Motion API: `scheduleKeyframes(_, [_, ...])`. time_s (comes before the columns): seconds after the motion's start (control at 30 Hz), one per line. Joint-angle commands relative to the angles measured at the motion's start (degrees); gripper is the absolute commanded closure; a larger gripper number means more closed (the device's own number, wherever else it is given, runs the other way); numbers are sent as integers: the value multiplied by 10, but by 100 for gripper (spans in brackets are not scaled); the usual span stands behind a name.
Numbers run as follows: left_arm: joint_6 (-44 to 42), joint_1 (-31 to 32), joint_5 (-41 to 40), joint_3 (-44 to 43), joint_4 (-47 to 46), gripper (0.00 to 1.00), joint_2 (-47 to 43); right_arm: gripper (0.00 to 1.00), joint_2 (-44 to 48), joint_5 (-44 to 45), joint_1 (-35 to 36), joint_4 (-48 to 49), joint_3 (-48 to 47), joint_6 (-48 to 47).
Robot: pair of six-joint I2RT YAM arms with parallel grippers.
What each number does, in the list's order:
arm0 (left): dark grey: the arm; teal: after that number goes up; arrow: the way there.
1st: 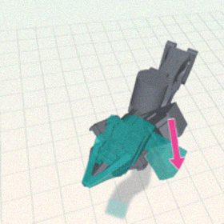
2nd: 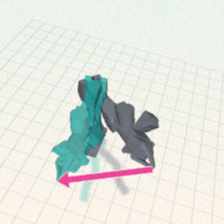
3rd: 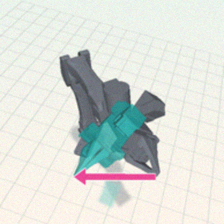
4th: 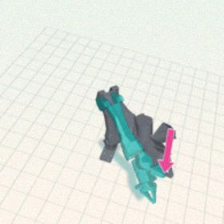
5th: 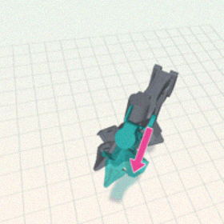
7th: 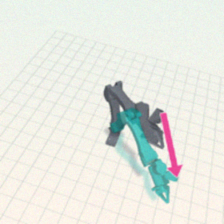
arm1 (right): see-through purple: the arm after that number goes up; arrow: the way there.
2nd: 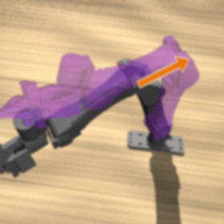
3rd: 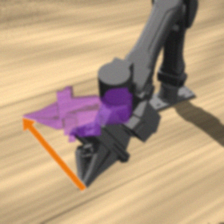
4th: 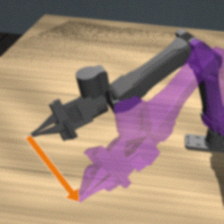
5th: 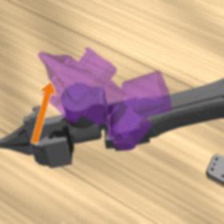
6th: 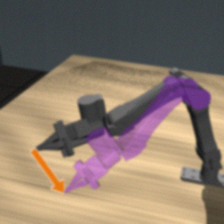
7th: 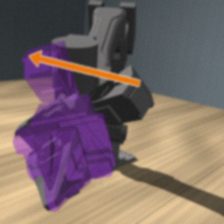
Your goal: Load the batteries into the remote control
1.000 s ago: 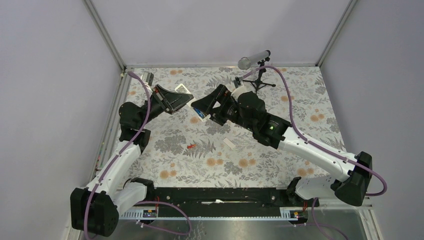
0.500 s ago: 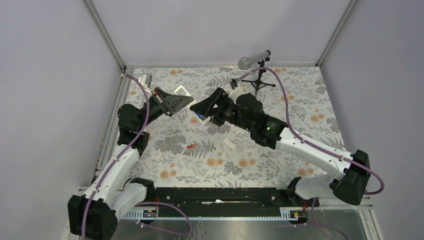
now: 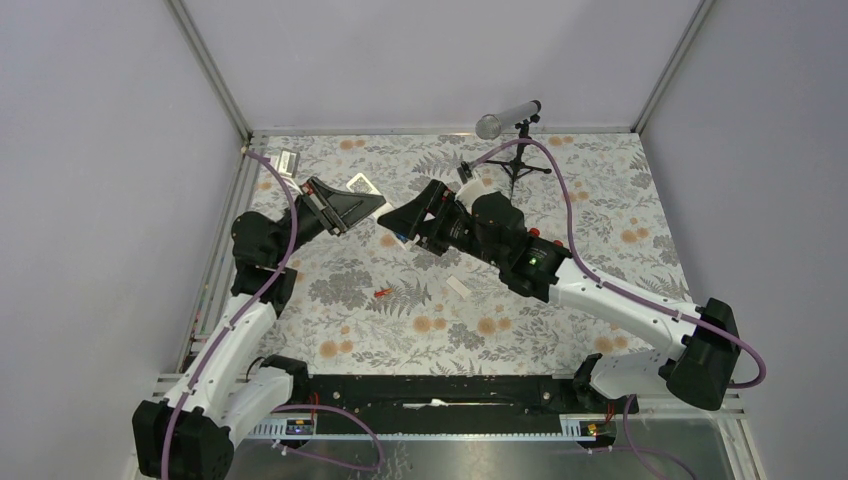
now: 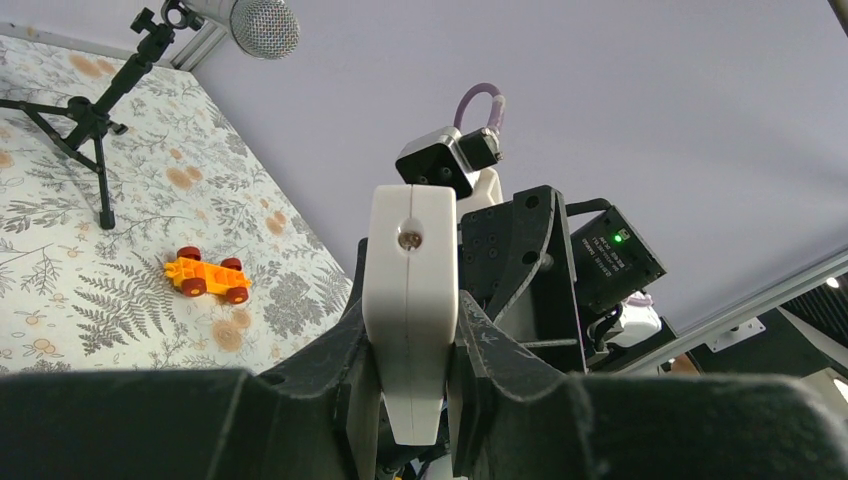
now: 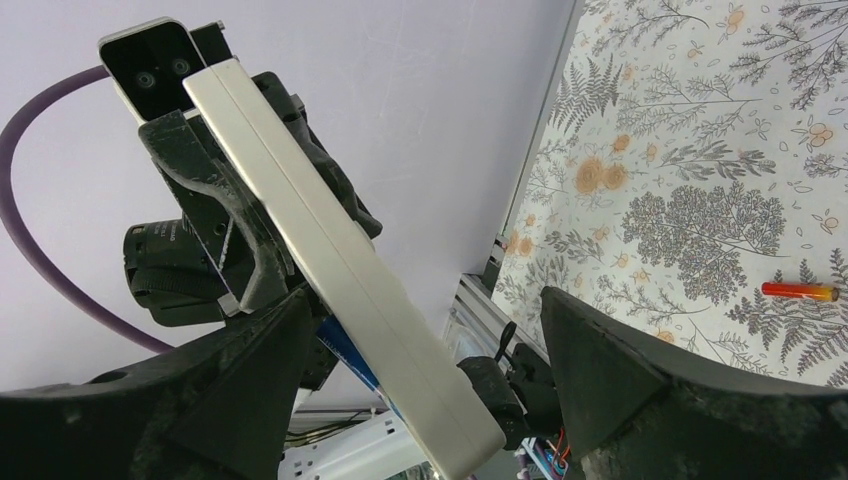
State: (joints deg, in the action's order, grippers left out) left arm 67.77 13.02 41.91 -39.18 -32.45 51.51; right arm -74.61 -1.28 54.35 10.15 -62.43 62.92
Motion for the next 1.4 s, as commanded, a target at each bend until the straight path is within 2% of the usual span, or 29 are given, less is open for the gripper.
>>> scheduleKeyframes(0.0, [-22, 3, -8, -3, -16, 100, -16, 9, 17, -6, -4, 34, 1, 0])
scheduleKeyframes(0.3, [-27, 3, -6, 1, -16, 100, -15, 14, 21, -9, -10, 59, 13, 19])
scheduleKeyframes(0.5, [-17, 3, -8, -4, -20, 100, -9, 29, 20, -12, -12, 64, 23, 18])
scheduleKeyframes(0.67, [-9, 3, -11, -14, -10, 100, -6, 37, 22, -13, -12, 70, 36, 13])
scheduleKeyframes(1.0, [36, 3, -17, -34, -22, 100, 2, 47, 27, -8, -12, 88, 54, 4])
scheduleKeyframes(1.13, [52, 3, -17, -42, -24, 100, 7, 54, 26, -6, -12, 93, 59, -6])
scheduleKeyframes(1.37, [120, 2, -5, -56, -29, 100, 28, 59, 15, -1, -12, 98, 53, -62])
